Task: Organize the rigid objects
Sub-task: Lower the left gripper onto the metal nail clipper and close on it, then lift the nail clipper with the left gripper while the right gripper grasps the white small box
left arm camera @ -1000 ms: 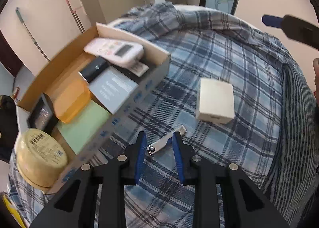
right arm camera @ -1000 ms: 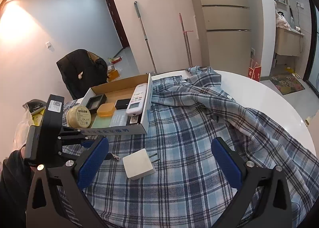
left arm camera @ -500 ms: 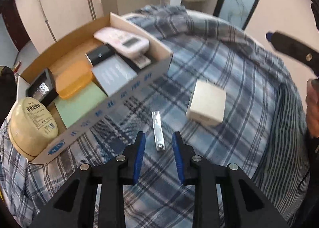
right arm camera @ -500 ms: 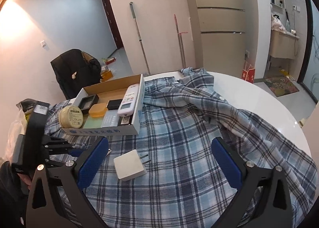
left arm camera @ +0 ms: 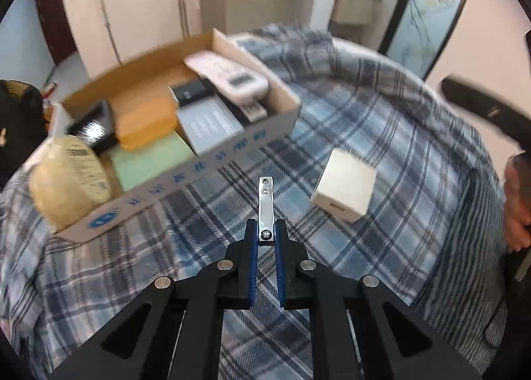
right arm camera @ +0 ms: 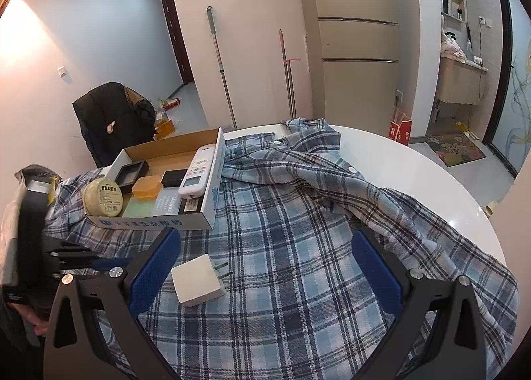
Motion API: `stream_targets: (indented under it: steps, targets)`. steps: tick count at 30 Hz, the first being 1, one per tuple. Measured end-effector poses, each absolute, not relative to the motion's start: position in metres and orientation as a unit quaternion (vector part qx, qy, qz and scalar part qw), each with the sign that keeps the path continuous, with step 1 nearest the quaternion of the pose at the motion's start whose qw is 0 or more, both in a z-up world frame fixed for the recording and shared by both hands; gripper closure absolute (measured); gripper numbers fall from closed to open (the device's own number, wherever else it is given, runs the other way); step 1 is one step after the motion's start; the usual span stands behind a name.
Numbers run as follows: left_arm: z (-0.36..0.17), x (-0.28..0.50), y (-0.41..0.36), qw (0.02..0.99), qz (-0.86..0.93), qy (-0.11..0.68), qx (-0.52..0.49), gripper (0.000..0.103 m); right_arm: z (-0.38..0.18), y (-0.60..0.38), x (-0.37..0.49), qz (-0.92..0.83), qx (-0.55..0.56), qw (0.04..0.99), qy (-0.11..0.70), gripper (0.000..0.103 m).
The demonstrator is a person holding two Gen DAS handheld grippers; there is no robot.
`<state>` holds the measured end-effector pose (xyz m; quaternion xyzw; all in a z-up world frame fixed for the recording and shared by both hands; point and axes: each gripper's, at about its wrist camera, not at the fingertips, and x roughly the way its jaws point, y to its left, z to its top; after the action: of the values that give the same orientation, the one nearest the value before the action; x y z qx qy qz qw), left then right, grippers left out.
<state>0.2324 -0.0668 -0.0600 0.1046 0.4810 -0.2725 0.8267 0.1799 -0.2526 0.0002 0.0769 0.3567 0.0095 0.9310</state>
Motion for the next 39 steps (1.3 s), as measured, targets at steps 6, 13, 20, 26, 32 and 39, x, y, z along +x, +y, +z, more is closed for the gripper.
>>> stream_targets:
  steps: [6, 13, 20, 26, 32, 39]
  targets:
    - [-0.009, 0.184, -0.045, 0.902, -0.21, 0.374, 0.054, 0.093, -0.005, -0.245, 0.183, 0.025, 0.084, 0.919, 0.384, 0.001]
    - [0.005, 0.145, -0.038, 0.944, -0.166, 0.284, 0.036, 0.093, -0.031, -0.234, 0.183, 0.025, 0.093, 0.882, 0.461, 0.019]
    - [-0.025, 0.167, -0.001, 0.944, -0.112, 0.304, -0.069, 0.093, -0.057, -0.208, 0.209, 0.095, 0.2, 0.811, 0.542, 0.029]
    - [-0.023, 0.167, 0.021, 0.946, -0.094, 0.294, -0.094, 0.093, -0.071, -0.2, 0.229, 0.042, 0.243, 0.79, 0.562, 0.03]
    - [-0.023, 0.167, 0.021, 0.946, -0.096, 0.296, -0.094, 0.093, -0.073, -0.176, 0.245, 0.019, 0.196, 0.8, 0.567, 0.044]
    - [-0.023, 0.168, 0.029, 0.943, -0.09, 0.3, -0.11, 0.093, -0.077, -0.14, 0.254, 0.017, 0.11, 0.816, 0.567, 0.044]
